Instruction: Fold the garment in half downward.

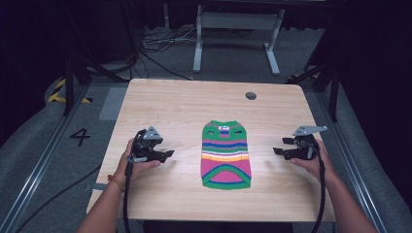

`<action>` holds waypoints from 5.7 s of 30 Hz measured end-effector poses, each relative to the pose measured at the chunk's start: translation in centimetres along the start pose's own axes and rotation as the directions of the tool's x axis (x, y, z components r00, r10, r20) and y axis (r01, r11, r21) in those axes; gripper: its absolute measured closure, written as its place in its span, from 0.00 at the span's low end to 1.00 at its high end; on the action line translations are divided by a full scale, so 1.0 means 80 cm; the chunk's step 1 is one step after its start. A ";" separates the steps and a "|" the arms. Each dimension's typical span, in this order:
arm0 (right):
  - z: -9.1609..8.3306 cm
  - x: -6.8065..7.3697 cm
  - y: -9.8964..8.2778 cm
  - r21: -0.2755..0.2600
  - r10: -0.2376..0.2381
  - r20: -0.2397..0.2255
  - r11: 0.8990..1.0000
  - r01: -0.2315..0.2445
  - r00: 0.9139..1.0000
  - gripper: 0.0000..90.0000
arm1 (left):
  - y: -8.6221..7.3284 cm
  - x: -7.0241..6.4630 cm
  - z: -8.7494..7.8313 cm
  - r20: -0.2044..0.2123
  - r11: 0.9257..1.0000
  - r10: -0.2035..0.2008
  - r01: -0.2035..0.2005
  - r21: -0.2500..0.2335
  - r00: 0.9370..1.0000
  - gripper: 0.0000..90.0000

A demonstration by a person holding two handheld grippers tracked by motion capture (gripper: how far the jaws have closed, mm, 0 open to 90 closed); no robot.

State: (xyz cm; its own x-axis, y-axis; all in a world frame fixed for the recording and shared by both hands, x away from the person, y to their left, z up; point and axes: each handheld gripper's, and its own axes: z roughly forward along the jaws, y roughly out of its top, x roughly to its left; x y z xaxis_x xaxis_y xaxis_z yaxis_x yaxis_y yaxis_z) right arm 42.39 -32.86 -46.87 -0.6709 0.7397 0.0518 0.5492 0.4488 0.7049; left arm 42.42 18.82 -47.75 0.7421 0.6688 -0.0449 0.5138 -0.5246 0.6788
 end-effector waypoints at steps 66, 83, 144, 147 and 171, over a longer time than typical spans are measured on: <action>0.174 0.007 0.119 0.045 0.064 -0.115 0.997 -0.059 0.991 0.92 | 0.152 -0.015 0.174 0.070 0.998 -0.026 0.022 0.063 0.997 0.87; 0.131 0.022 0.140 -0.058 -0.049 -0.083 0.997 0.044 0.995 0.96 | 0.174 -0.033 0.135 -0.024 0.995 0.096 -0.096 -0.016 0.995 0.91; 0.028 0.142 0.039 -0.115 -0.334 -0.361 0.942 0.314 0.871 0.94 | 0.054 -0.143 0.034 0.194 0.906 0.421 -0.422 -0.042 0.886 0.91; 0.030 0.147 0.030 -0.096 -0.329 -0.379 0.943 0.318 0.865 0.94 | 0.046 -0.148 0.037 0.215 0.905 0.420 -0.425 -0.026 0.882 0.91; 0.018 0.159 -0.009 -0.049 -0.362 -0.390 0.926 0.373 0.847 0.97 | 0.025 -0.190 0.028 0.205 0.863 0.496 -0.505 -0.007 0.844 0.87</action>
State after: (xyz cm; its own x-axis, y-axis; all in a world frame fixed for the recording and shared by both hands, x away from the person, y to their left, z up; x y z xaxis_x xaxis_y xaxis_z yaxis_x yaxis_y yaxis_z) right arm 34.16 -23.07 -47.76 -0.9612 0.2680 0.0648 0.2337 0.6672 0.7073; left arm 33.14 6.44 -47.34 0.9692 0.1963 0.1487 0.0652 -0.7868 0.6138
